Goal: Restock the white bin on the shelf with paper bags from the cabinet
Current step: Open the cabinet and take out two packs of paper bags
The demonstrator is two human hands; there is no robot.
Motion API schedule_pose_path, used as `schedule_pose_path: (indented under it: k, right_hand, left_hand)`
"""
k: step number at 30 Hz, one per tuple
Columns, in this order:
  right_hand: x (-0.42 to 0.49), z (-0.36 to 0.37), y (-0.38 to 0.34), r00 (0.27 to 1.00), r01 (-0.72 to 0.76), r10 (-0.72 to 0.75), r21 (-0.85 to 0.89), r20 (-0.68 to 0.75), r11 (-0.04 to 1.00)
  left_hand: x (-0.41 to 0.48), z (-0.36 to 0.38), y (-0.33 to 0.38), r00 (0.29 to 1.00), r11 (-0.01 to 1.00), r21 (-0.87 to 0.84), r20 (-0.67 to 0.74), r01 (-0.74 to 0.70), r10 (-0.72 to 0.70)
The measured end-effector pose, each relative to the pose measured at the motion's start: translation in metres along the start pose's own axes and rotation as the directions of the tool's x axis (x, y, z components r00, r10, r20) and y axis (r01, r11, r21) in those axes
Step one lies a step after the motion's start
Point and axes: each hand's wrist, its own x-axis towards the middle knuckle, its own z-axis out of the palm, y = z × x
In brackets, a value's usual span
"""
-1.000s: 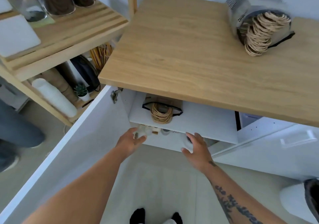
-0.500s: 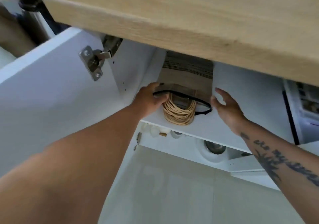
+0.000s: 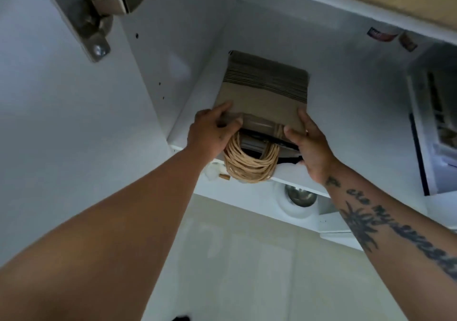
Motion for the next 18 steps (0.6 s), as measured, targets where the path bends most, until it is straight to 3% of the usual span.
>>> schedule_pose_path:
  k: [5,8,14,18]
  right_hand:
    - [-0.046,-0.003,0.017,0.999,-0.005,0.003,0.035,0.049,0.999]
    - [-0.072,-0.007,0.033,0.999,0.01,-0.01,0.018,0.043,1.0]
    - [-0.129,-0.011,0.061,0.995,-0.002,0.001,0.011,0.096,1.0]
    - [-0.166,-0.016,0.067,0.982,-0.083,0.072,0.059,0.175,0.995]
  left_hand:
    - [-0.045,-0.012,-0.004,0.983,0.967,-0.203,0.126,0.155,-0.132]
    - [-0.069,-0.017,-0.008,0.972,0.945,-0.271,0.193,0.184,-0.134]
    - [-0.116,-0.028,-0.013,0.887,0.937,-0.219,0.436,0.27,-0.154]
    - [-0.148,-0.032,-0.019,0.863,0.931,-0.209,0.476,0.3,-0.171]
